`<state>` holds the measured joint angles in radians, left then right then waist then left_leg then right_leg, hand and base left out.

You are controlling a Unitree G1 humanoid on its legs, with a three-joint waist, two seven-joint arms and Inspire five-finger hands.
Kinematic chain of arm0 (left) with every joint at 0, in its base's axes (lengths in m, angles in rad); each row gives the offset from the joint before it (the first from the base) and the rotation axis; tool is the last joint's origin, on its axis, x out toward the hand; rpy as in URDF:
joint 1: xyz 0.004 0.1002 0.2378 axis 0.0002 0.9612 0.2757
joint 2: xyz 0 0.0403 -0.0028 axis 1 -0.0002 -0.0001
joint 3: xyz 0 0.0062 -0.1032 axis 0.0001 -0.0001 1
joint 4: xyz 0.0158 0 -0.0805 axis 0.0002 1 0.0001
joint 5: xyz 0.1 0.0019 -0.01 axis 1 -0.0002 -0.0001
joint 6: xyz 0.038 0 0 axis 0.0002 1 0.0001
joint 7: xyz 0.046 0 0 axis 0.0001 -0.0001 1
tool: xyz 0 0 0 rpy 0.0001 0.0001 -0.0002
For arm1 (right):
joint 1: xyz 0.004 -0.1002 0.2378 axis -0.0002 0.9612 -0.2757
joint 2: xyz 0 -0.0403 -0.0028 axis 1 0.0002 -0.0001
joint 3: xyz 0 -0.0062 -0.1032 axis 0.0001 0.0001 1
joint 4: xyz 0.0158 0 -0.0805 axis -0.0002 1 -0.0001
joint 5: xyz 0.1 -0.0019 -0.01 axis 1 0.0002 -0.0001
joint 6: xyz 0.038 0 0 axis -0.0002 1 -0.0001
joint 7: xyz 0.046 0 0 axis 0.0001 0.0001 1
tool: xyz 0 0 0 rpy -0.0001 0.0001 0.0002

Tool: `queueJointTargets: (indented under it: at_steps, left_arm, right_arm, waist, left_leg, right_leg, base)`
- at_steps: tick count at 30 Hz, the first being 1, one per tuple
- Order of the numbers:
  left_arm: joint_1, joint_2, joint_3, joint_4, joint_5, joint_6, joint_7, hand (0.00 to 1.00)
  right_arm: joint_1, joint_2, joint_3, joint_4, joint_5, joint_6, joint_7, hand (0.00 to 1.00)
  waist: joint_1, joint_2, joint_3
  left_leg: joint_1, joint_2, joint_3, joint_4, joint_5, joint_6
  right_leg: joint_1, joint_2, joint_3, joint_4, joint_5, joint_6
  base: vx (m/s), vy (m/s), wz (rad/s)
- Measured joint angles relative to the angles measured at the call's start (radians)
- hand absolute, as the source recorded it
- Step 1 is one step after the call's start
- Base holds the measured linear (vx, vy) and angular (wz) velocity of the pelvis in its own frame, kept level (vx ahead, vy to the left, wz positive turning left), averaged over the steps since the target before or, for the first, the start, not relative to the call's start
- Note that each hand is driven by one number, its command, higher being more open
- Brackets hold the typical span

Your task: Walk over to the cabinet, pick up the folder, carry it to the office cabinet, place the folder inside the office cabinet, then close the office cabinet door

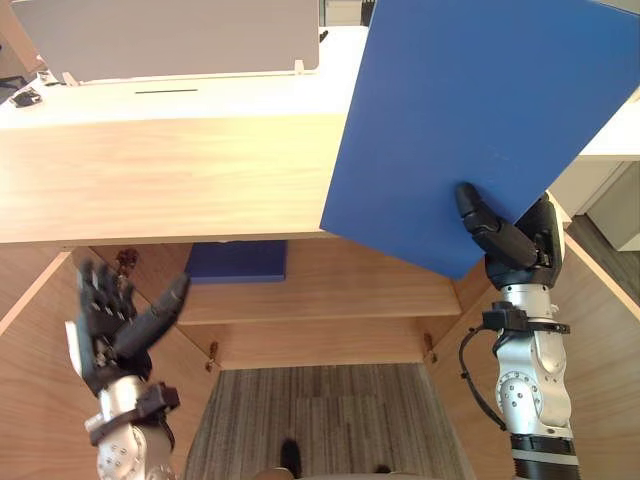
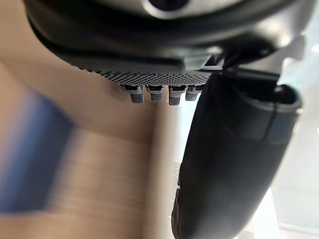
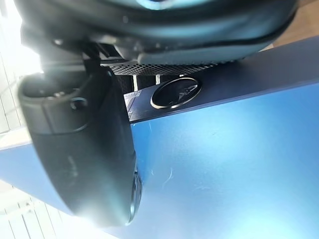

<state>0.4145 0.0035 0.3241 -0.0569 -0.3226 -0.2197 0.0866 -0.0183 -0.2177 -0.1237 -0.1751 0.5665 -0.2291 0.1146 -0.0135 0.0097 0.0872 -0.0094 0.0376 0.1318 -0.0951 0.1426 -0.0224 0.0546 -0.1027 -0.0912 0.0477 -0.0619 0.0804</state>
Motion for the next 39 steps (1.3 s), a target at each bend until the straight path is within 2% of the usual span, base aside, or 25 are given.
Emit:
queueJointTargets:
  at_steps: [5, 8, 10, 13, 14, 17, 18, 19, 21, 26, 28, 30, 34, 39]
  left_arm:
    - [-0.012, -0.002, -0.012, 0.365, 0.125, 0.049, -0.01, 1.0]
    - [-0.062, 0.049, -0.071, 0.654, 0.207, 0.073, -0.022, 1.0]
    - [-0.089, 0.062, -0.092, 0.746, 0.247, 0.082, -0.022, 1.0]
    - [-0.174, 0.071, -0.099, 0.854, 0.282, 0.081, -0.021, 1.0]
    - [-0.222, 0.081, -0.11, 0.89, 0.294, 0.081, -0.019, 1.0]
    - [-0.315, 0.101, -0.132, 0.914, 0.304, 0.072, -0.013, 1.0]
    - [-0.343, 0.102, -0.139, 0.914, 0.304, 0.068, -0.006, 1.0]
    - [-0.358, 0.102, -0.141, 0.914, 0.304, 0.064, -0.004, 1.0]
    - [-0.412, 0.106, -0.165, 0.902, 0.302, 0.05, 0.001, 1.0]
    - [-0.476, 0.094, -0.203, 0.841, 0.302, 0.035, 0.003, 1.0]
    - [-0.496, 0.089, -0.198, 0.768, 0.302, 0.033, 0.003, 1.0]
    - [-0.52, 0.084, -0.193, 0.719, 0.302, 0.032, 0.004, 1.0]
    - [-0.533, 0.069, -0.192, 0.64, 0.295, 0.029, 0.033, 1.0]
    - [-0.556, 0.029, -0.197, 0.58, 0.249, 0.019, 0.067, 1.0]
  right_arm:
    - [0.024, -0.013, 0.225, 0.003, -0.073, 0.001, 0.014, 0.0]
    - [0.021, -0.053, 0.406, 0.059, -0.191, 0.001, 0.021, 0.0]
    - [-0.001, -0.062, 0.477, 0.109, -0.27, 0.002, 0.018, 0.0]
    - [-0.104, -0.064, 0.576, 0.217, -0.383, 0.006, 0.013, 0.0]
    - [-0.167, -0.062, 0.606, 0.256, -0.42, 0.011, 0.001, 0.0]
    - [-0.28, -0.057, 0.653, 0.32, -0.508, 0.02, -0.033, 0.0]
    - [-0.303, -0.053, 0.664, 0.334, -0.54, 0.025, -0.044, 0.0]
    - [-0.315, -0.051, 0.665, 0.338, -0.553, 0.025, -0.046, 0.0]
    - [-0.365, -0.046, 0.662, 0.355, -0.561, 0.025, -0.062, 0.0]
    - [-0.436, 0.028, 0.552, 0.408, -0.506, 0.036, -0.114, 0.0]
    - [-0.516, 0.07, 0.459, 0.405, -0.383, 0.036, -0.161, 0.0]
    - [-0.61, 0.09, 0.368, 0.403, -0.266, 0.036, -0.224, 0.0]
    - [-0.748, 0.094, 0.234, 0.403, -0.104, 0.019, -0.311, 0.0]
    - [-0.908, 0.114, 0.102, 0.457, 0.144, -0.05, -0.406, 0.0]
  waist:
    - [0.0, -0.003, -0.019]
    - [0.013, -0.005, -0.018]
    - [0.024, -0.011, -0.012]
    - [0.034, -0.02, 0.085]
    - [0.037, -0.016, 0.134]
    - [0.047, 0.012, 0.241]
    - [0.049, 0.024, 0.259]
    - [0.049, 0.03, 0.274]
    - [0.05, 0.048, 0.325]
    - [0.062, 0.072, 0.356]
    - [0.075, 0.076, 0.361]
    - [0.085, 0.082, 0.371]
    - [0.1, 0.081, 0.385]
    - [0.111, 0.081, 0.386]
  left_leg:
    - [-0.022, 0.01, 0.012, 0.0, -0.004, -0.005]
    - [-0.037, 0.017, 0.018, 0.004, -0.004, -0.006]
    - [-0.059, 0.021, 0.022, 0.006, -0.001, -0.008]
    - [-0.136, 0.033, 0.02, 0.071, -0.012, -0.011]
    - [-0.197, 0.043, 0.021, 0.139, -0.032, -0.008]
    - [-0.323, 0.067, 0.02, 0.285, -0.077, -0.005]
    - [-0.375, 0.074, 0.02, 0.331, -0.097, -0.011]
    - [-0.396, 0.077, 0.02, 0.353, -0.104, -0.009]
    - [-0.496, 0.084, 0.018, 0.449, -0.129, -0.002]
    - [-0.705, 0.096, 0.012, 0.634, -0.188, 0.006]
    - [-0.838, 0.11, 0.002, 0.745, -0.217, 0.007]
    - [-0.93, 0.118, -0.013, 0.823, -0.236, 0.007]
    - [-1.031, 0.122, -0.028, 0.915, -0.262, 0.01]
    - [-1.106, 0.125, -0.037, 0.993, -0.287, 0.015]
  right_leg:
    - [-0.024, 0.008, 0.01, -0.01, 0.008, -0.003]
    - [-0.039, 0.013, 0.018, -0.016, 0.013, -0.006]
    - [-0.067, 0.014, 0.024, -0.008, 0.016, -0.01]
    - [-0.137, 0.019, 0.028, 0.048, 0.014, -0.014]
    - [-0.187, 0.021, 0.034, 0.087, 0.011, -0.016]
    - [-0.29, 0.035, 0.042, 0.173, 0.002, -0.02]
    - [-0.343, 0.035, 0.046, 0.216, -0.01, -0.02]
    - [-0.366, 0.034, 0.047, 0.241, -0.018, -0.019]
    - [-0.481, 0.029, 0.058, 0.359, -0.056, -0.017]
    - [-0.702, 0.014, 0.068, 0.578, -0.133, -0.014]
    - [-0.834, 0.013, 0.07, 0.693, -0.171, -0.015]
    - [-0.919, 0.013, 0.064, 0.774, -0.197, -0.017]
    - [-1.013, 0.008, 0.065, 0.869, -0.23, -0.018]
    - [-1.085, 0.002, 0.067, 0.949, -0.267, -0.017]
  base:
    - [0.01, -0.011, -0.08]
    - [0.02, -0.015, -0.06]
    - [0.0, 0.005, -0.08]
    - [-0.08, -0.003, -0.02]
    - [-0.16, -0.006, -0.11]
    - [-0.19, 0.005, -0.12]
    - [-0.19, 0.022, -0.11]
    - [-0.18, 0.035, -0.1]
    - [-0.21, 0.021, -0.05]
    - [-0.13, 0.011, 0.01]
    - [-0.09, -0.015, 0.01]
    - [-0.07, -0.013, 0.07]
    - [-0.02, -0.024, 0.06]
    - [0.02, -0.044, 0.02]
